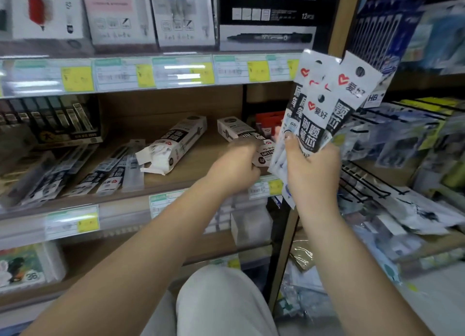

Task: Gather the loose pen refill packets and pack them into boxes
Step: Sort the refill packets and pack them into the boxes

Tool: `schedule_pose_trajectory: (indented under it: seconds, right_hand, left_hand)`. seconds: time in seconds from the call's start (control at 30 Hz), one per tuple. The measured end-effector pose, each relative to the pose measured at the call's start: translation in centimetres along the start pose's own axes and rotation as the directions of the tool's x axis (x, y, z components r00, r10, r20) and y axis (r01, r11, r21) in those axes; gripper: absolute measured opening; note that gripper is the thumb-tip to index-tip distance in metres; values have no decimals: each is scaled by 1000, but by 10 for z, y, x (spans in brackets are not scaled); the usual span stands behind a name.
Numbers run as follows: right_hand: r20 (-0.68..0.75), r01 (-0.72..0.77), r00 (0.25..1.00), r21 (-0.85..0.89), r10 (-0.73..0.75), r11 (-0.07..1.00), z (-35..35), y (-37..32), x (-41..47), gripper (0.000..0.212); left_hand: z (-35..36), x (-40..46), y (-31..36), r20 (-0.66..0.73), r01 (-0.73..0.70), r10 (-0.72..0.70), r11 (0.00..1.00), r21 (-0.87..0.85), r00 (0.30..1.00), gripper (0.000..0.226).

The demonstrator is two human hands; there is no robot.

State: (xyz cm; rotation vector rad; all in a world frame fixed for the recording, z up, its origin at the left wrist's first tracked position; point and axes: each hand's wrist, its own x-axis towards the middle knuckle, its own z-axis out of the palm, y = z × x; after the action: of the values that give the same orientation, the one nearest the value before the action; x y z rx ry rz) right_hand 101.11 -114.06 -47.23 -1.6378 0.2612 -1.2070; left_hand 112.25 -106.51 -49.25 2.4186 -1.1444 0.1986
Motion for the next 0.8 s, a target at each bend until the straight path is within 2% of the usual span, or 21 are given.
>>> schedule_pose_trajectory:
  seconds: [0.13, 0.23, 0.33, 0.43, 0.5, 0.63, 0.8]
  right_hand:
    - [-67, -29, 997, -13, 28, 999, -9, 4, 7, 17]
    - [-71, -48, 996, -4, 47, 999, -13, 7, 9, 13]
    - [-68, -37, 997, 1, 37, 999, -16, 10, 10, 13]
    - [-69, -18, 997, -3, 17, 1000, -17, 12, 12, 15]
    - [-67, -11, 998, -2, 11, 1000, -18, 13, 13, 16]
    - [-64, -8, 998, -2, 8, 1000, -20, 15, 15, 15]
    - [-53, -10, 999, 3, 10, 1000, -19, 15, 15, 14]
  left_hand:
    - [16, 17, 1, -33, -31, 34, 996, 89, 999, 47]
    - [23, 23, 7, -190, -7, 47, 979, 204, 981, 29]
    - [24, 26, 14, -317, 70, -8, 980, 186, 948, 28]
    - [24, 28, 19, -316, 124, -64, 977, 173, 947, 17]
    - [26, 28, 21, -314, 97, -33, 977, 189, 949, 15]
    - [30, 29, 16, -234, 75, -26, 976, 203, 972, 32]
    - [24, 35, 16, -269, 134, -59, 954, 268, 961, 16]
